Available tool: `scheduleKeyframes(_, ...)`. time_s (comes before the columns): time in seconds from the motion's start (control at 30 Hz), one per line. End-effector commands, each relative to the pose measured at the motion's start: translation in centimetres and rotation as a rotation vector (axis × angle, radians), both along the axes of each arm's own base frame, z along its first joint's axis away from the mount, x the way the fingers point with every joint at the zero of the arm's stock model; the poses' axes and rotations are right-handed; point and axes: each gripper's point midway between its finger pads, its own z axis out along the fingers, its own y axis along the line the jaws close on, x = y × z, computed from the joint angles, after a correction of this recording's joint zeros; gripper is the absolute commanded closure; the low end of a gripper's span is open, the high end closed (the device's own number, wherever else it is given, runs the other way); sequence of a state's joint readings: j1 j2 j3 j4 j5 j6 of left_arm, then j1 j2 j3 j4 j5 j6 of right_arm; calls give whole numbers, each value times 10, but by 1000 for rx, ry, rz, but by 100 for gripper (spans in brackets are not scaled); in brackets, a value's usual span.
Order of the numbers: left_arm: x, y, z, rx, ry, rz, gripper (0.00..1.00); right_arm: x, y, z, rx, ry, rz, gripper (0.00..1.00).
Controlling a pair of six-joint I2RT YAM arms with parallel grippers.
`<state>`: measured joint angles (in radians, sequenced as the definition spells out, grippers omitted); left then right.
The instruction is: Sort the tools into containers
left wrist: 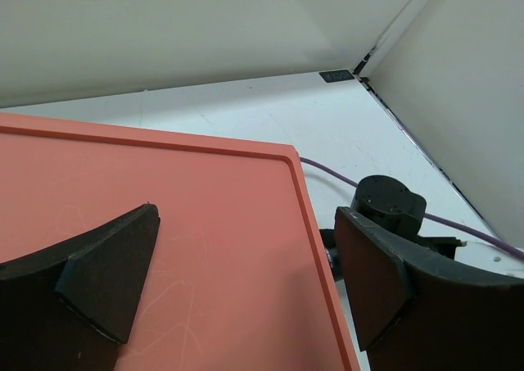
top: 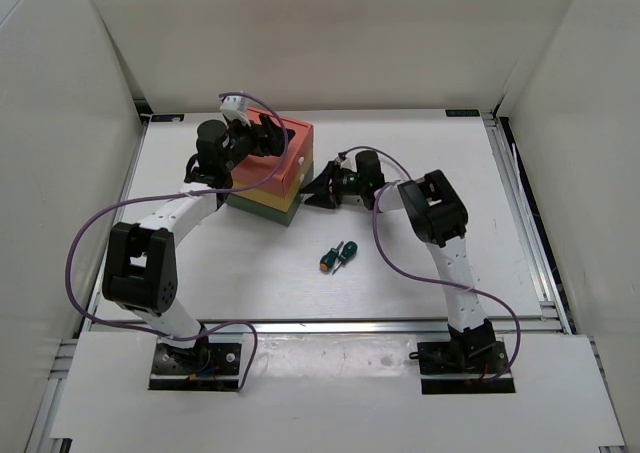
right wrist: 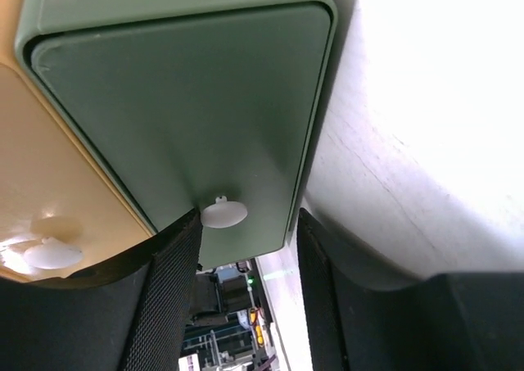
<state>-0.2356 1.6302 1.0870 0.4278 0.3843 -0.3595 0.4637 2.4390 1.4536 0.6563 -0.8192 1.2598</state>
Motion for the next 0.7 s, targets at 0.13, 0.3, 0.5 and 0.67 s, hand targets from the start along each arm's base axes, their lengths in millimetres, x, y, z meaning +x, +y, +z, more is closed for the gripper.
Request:
scheduleKeyframes(0.13, -64, -1, -157, 40, 602, -28, 1, 16, 20, 7, 85, -21, -68, 53)
scheduleKeyframes(0.3, -67, -2, -160, 38, 612, -26, 1, 17, 29, 21, 191, -36, -69, 63)
scheduleKeyframes(0.5, -73, -10, -163, 46, 616, -46, 1, 18, 33, 34, 266, -36, -73, 79)
scheduleKeyframes(0.67, -75, -14, -163, 44, 619, -57, 1, 16, 27, 34, 270, -38, -82, 100)
